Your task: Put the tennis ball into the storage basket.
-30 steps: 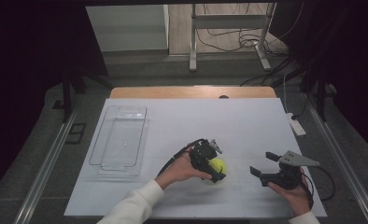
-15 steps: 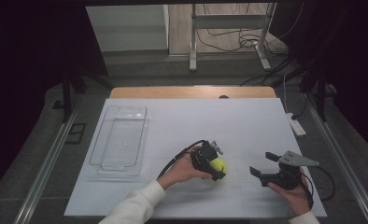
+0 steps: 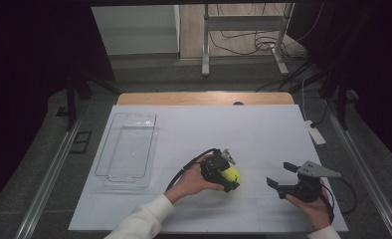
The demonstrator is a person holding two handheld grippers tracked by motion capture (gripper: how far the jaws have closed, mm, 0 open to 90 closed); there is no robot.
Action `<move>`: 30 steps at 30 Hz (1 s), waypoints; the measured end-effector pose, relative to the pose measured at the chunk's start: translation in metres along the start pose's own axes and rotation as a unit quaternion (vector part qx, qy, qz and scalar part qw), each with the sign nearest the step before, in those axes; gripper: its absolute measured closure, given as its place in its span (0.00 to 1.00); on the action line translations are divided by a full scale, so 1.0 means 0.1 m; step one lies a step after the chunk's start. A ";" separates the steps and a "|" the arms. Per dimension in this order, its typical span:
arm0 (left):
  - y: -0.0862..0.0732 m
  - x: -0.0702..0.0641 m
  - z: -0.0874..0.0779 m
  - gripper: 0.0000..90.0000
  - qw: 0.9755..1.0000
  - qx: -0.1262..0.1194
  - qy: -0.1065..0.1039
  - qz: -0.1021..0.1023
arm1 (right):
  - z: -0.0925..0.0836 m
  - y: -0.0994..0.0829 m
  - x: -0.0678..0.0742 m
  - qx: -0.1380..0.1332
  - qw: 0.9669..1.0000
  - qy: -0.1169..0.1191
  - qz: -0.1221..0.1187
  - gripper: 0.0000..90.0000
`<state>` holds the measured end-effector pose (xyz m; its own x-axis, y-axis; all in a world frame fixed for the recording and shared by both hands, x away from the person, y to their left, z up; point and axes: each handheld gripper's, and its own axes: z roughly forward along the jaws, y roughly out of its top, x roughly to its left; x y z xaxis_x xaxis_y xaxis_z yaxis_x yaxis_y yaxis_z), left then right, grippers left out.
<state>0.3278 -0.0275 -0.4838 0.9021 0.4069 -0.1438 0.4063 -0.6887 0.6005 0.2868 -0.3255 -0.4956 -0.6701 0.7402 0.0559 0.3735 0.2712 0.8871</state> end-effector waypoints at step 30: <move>-0.52 0.00 -0.85 0.30 0.986 -0.164 0.037 -0.023 | 0.00 0.00 0.01 -0.001 1.000 -0.004 -0.001 0.11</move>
<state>0.2944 0.0591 -0.4484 0.8660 0.4837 -0.1267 0.3671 -0.4430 0.8179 0.2858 -0.3248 -0.4950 -0.6652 0.7449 0.0511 0.3716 0.2709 0.8880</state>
